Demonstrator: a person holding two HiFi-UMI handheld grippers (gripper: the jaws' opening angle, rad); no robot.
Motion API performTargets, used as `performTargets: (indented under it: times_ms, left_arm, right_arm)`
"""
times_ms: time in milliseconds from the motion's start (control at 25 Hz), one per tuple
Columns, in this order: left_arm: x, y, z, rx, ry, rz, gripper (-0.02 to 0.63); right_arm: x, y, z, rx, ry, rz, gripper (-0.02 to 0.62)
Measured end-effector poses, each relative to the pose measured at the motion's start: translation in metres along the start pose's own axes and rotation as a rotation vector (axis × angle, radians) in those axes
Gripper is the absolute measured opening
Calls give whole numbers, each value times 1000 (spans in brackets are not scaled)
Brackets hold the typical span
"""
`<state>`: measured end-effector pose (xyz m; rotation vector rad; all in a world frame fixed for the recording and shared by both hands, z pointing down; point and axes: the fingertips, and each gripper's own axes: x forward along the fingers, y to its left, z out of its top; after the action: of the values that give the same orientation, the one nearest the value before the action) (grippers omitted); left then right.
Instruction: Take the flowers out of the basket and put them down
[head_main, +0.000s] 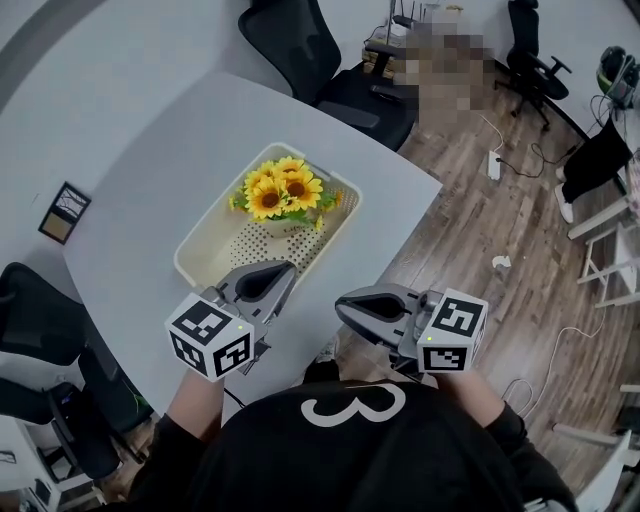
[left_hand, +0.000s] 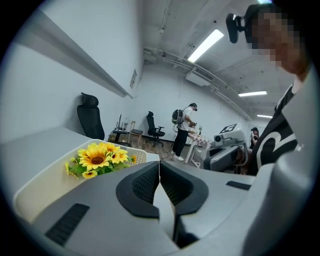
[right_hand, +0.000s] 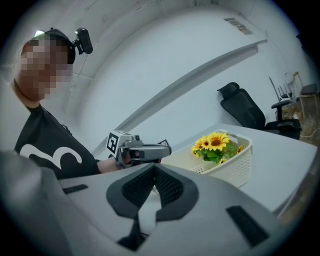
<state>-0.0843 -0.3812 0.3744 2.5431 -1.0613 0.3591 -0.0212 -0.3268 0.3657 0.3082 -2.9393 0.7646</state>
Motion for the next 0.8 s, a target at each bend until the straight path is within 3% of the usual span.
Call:
performTargets:
  times_ms: [320,520,800]
  left_arm:
    - [17,30,-7,72,59,42,14]
    - [29,49,-13,54,88,52,14]
    - [52,83,-31,121,176,103,15]
  right_arm:
    - [-2,-5,-11,14,15,-15,9]
    - [-1,-10,-17,-2,33,-47,9]
    - [-6,-14,-19,18,38,-61,8]
